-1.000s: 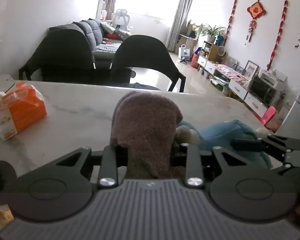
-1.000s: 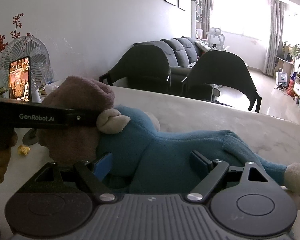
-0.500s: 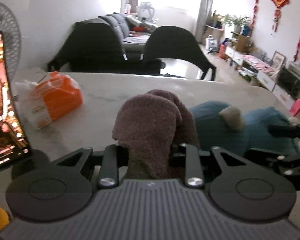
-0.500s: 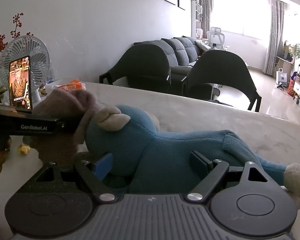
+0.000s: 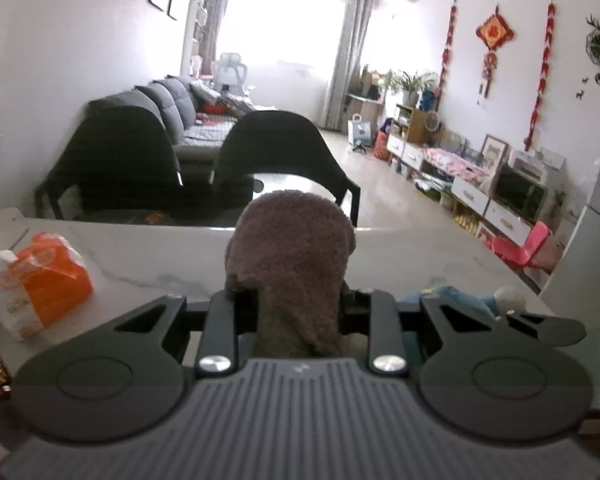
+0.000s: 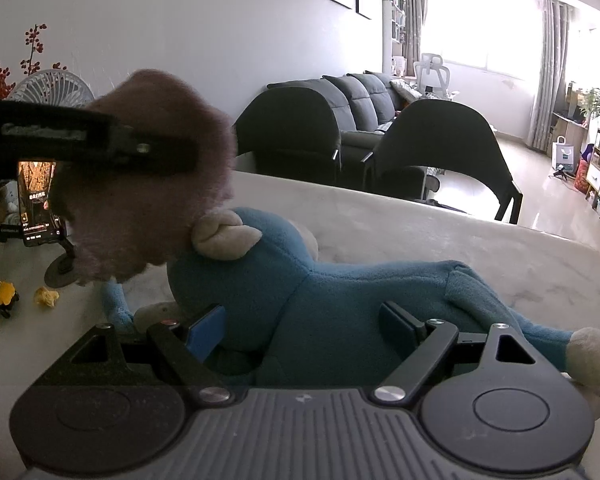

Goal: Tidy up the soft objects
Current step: 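Press and rub the towel on top of the plush head with the left gripper, then rub the mauve towel along the plush head and ear with the left gripper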

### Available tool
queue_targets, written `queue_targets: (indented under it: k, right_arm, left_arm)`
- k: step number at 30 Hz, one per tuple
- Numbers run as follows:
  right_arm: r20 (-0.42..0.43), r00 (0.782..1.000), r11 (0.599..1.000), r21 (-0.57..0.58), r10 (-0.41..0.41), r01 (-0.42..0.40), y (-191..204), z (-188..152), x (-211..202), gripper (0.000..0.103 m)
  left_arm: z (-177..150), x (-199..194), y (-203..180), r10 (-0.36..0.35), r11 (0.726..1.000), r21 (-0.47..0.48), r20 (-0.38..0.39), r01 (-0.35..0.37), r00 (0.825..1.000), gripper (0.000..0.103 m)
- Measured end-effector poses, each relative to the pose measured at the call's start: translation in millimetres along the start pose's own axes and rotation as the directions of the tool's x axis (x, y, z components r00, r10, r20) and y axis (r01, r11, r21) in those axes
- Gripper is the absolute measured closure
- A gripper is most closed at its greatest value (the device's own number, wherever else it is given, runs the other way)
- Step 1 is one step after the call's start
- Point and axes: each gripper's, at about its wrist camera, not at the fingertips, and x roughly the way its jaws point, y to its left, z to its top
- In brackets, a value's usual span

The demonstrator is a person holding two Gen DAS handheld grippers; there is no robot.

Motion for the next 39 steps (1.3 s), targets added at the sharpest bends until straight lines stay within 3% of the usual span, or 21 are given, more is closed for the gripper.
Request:
queue_targets:
  k: [5,14,19,24,28,33,36,39]
  right_arm:
    - [0.0,1.0,1.0,0.0,-0.002,0.002,0.6,-0.2,0.1,0.017]
    - [-0.001,1.0,1.0,0.0,-0.006,0.006,1.7,-0.5,0.3,0.017]
    - [-0.001,1.0,1.0,0.0,-0.008,0.008,2.4,-0.7,0.4,0.017]
    - [-0.001,1.0,1.0,0.0,-0.01,0.01,3.0,-0.9,0.6,0.017]
    - [-0.002,1.0,1.0,0.0,-0.011,0.011,3.5,-1.1,0.6,0.017]
    - [-0.002,1.0,1.0,0.0,-0.013,0.013,4.1,-1.3,0.8,0.017]
    - [-0.001,1.0,1.0,0.002,-0.014,0.014,4.4,-1.4,0.6,0.017]
    - [-0.002,1.0,1.0,0.001,-0.013,0.013,5.8,-2.1,1.6,0.017]
  left_arm:
    - [-14.9,20.3,4.1,0.033,0.999,-0.013,-0.049,-0.034,0.998,0.077]
    - [-27.6,12.0,22.4,0.065,0.996,-0.063,-0.06,-0.068,0.996,0.076]
    - [-38.8,14.1,35.8,0.161,0.984,-0.06,-0.104,-0.168,0.981,0.077]
    - [-45.9,7.6,50.0,0.203,0.973,-0.081,-0.129,-0.214,0.971,0.077]
    - [-31.6,-6.4,48.9,0.153,0.981,-0.111,-0.071,-0.16,0.986,0.077]
    - [-6.9,-14.2,25.5,0.034,0.997,-0.073,0.007,-0.033,0.999,0.077]
    - [-2.9,-6.6,9.8,-0.028,0.999,-0.039,0.005,0.028,1.0,0.077]
    - [-9.1,8.1,2.9,-0.024,1.0,-0.017,-0.03,0.023,0.999,0.077]
